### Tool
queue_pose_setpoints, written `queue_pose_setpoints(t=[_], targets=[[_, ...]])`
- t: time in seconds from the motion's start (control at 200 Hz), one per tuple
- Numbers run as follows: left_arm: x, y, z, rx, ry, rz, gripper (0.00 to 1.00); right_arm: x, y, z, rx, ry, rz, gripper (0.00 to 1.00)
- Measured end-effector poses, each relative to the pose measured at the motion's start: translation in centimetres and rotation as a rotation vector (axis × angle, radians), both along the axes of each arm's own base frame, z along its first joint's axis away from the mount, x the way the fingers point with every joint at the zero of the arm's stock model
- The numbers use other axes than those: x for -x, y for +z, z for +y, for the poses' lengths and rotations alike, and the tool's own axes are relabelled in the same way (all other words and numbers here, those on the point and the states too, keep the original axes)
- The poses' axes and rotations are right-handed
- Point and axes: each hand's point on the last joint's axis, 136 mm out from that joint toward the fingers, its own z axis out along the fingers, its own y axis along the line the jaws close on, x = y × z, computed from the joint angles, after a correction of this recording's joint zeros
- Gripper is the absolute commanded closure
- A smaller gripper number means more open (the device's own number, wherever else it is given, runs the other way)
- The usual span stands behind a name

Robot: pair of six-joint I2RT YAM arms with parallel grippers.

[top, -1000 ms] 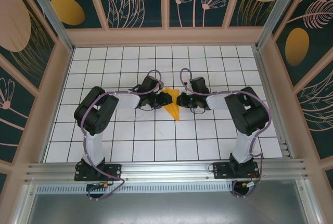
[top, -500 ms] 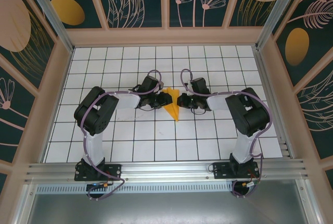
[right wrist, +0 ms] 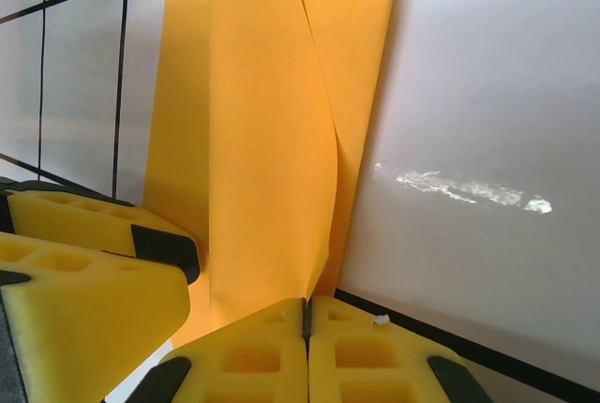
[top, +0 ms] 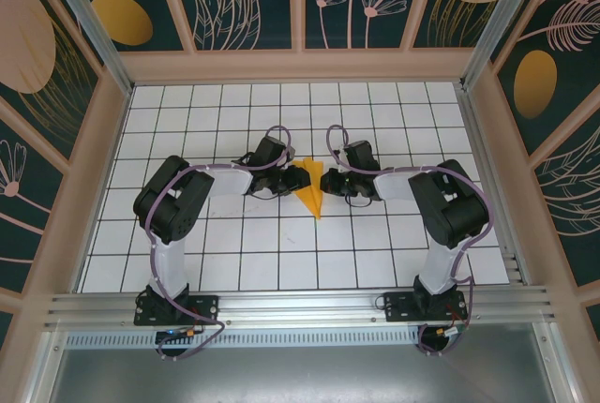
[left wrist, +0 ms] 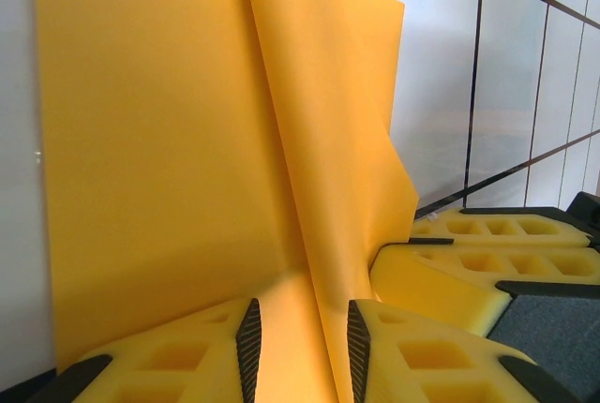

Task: Fold a paper plane with a square sheet of paper (fold left side to right side)
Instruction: Fourth fold the wing at the center of the table.

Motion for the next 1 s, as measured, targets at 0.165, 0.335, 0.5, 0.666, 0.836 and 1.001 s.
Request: queue_pose_setpoints(t=[0.165,0.335,0.5,0.666,0.836,1.001], targets=[[0.0,0.0,0.0,0.000,-0.001,-0.001,0.66,-0.1,-0.2,0.1,0.002,0.001,0.004,0.92],[0.0,0.0,0.0,-0.001,-0.003,-0.003,0.66,-0.2,-0.2,0.2,0.001,0.002,0.003,0.92],[0.0,0.0,0.0,-0.001,-0.003,-0.003,0.66,-0.3,-0.2,0.5,0.001,0.007,0.001,0.92],[0.0,0.0,0.0,-0.001,-0.003,-0.003,0.65,-0.4,-0.3,0.6,0.008,0.008,0.013,0.92],[-0.2,0.2,0.3,-0.037,-0.008,-0.014,0.62,-0.4,-0.4,0.6,0.018,0.008,0.021,0.92],[-0.5,1.4,1.3,-0.090,0.000,-0.035,0.60,-0.4,-0.5,0.6,0.020,0.009,0.020,0.92]])
